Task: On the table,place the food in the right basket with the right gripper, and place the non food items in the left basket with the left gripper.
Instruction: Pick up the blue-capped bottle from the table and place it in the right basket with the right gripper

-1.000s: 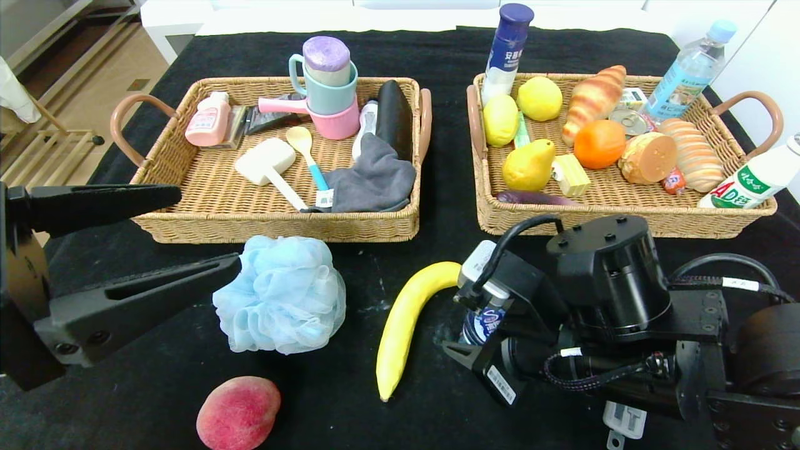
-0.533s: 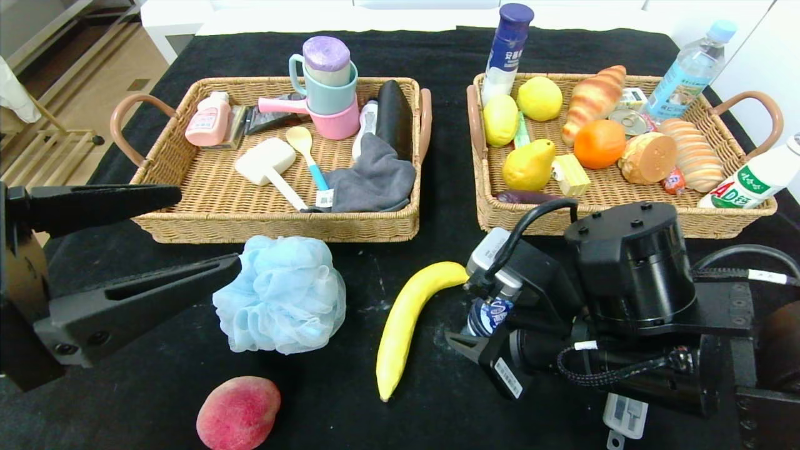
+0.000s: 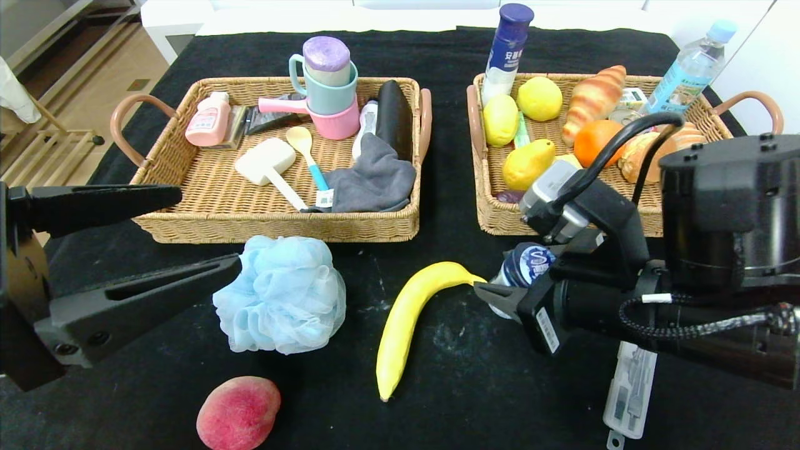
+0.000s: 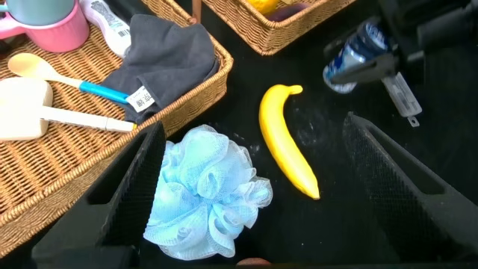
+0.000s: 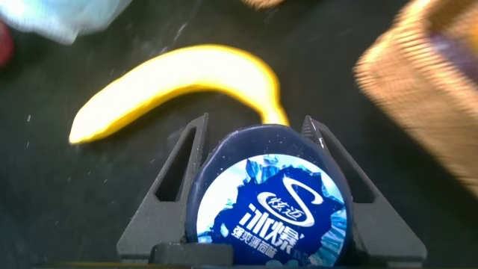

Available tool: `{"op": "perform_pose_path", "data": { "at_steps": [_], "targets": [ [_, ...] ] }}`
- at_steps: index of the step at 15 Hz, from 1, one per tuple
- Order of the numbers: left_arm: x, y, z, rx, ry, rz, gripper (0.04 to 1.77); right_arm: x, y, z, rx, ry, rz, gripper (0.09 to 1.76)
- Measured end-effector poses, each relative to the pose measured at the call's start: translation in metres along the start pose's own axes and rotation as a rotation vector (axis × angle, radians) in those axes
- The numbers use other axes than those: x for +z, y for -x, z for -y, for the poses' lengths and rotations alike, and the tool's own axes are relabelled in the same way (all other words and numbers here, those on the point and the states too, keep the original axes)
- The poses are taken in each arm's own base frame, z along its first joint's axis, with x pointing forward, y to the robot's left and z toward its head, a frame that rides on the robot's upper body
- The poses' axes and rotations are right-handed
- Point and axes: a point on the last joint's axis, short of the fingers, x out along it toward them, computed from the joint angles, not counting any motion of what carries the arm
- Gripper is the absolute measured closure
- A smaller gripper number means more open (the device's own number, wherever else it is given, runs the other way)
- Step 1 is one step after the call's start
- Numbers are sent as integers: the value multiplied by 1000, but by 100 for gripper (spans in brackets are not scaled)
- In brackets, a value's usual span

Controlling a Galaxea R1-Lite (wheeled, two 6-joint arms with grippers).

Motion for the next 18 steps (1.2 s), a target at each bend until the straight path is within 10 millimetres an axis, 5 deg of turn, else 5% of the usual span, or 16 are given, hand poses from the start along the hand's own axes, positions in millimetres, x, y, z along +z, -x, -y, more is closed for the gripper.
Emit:
{"op": "perform_pose_path", "data": {
  "at_steps": [9,18],
  "targets": [
    [-1,-1,0,-5,1,-2,9,40,50,63,-207,-70,138,95],
    [0,-1,1,-7,2,-1,9,41,58,126,-393,-206,171,95]
  ]
}}
